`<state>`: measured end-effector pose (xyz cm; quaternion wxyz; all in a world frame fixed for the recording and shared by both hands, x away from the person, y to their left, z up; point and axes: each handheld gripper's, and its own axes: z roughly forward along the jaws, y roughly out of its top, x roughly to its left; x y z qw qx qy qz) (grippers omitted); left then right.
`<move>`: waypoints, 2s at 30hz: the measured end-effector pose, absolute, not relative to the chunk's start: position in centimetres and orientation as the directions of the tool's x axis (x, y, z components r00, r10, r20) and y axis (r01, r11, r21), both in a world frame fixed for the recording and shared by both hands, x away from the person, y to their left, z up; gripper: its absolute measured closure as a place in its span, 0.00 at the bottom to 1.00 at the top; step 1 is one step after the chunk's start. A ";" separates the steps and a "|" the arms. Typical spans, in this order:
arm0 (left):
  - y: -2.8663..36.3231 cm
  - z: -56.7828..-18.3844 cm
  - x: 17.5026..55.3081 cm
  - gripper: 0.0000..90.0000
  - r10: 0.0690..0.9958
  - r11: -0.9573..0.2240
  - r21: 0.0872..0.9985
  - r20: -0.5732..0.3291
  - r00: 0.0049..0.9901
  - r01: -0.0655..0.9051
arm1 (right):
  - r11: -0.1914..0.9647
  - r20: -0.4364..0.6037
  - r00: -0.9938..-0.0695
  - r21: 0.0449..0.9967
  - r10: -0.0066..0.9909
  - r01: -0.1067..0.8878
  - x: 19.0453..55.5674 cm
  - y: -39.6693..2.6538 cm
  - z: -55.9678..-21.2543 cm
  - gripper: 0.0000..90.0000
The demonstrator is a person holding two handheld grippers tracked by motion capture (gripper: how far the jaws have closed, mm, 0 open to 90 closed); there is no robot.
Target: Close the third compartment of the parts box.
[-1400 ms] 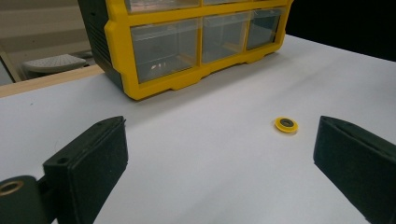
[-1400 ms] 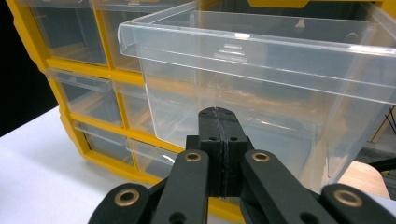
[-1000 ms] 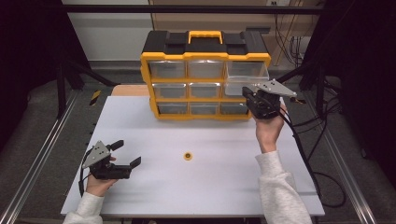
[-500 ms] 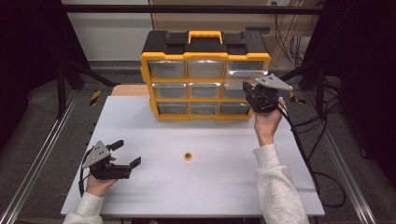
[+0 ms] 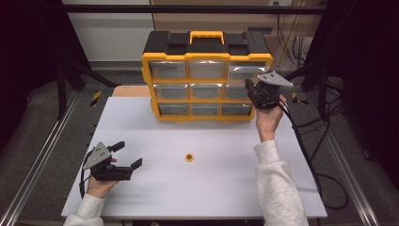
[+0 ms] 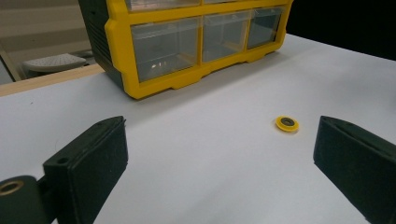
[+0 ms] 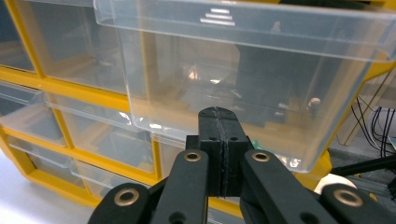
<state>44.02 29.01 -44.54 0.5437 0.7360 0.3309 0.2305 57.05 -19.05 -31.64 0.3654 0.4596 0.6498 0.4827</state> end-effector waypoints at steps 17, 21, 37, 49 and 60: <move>29.0 -44.6 44.0 0.03 0.737 -0.194 0.952 -0.018 0.676 0.236 | 0.109 -0.036 -0.295 0.966 0.955 0.235 58.5 -19.0 -32.2 1.00; 29.0 -44.6 44.1 0.03 0.738 -0.191 0.952 -0.021 0.674 0.238 | 0.107 -0.035 -0.292 0.967 0.956 0.233 58.8 -19.0 -32.3 1.00; 29.0 -44.6 44.1 0.03 0.738 -0.190 0.952 -0.022 0.675 0.239 | 0.093 -0.021 -0.284 0.966 0.958 0.242 59.3 -19.2 -32.3 1.00; 29.0 -44.5 44.0 0.03 0.738 -0.186 0.954 -0.023 0.674 0.236 | 0.081 0.001 -0.354 0.973 0.935 0.215 56.7 -19.8 -32.2 0.86; 29.0 -44.5 44.0 0.03 0.739 -0.185 0.954 -0.022 0.673 0.235 | 0.087 0.004 -0.478 0.982 0.878 0.169 51.8 -20.2 -33.6 0.40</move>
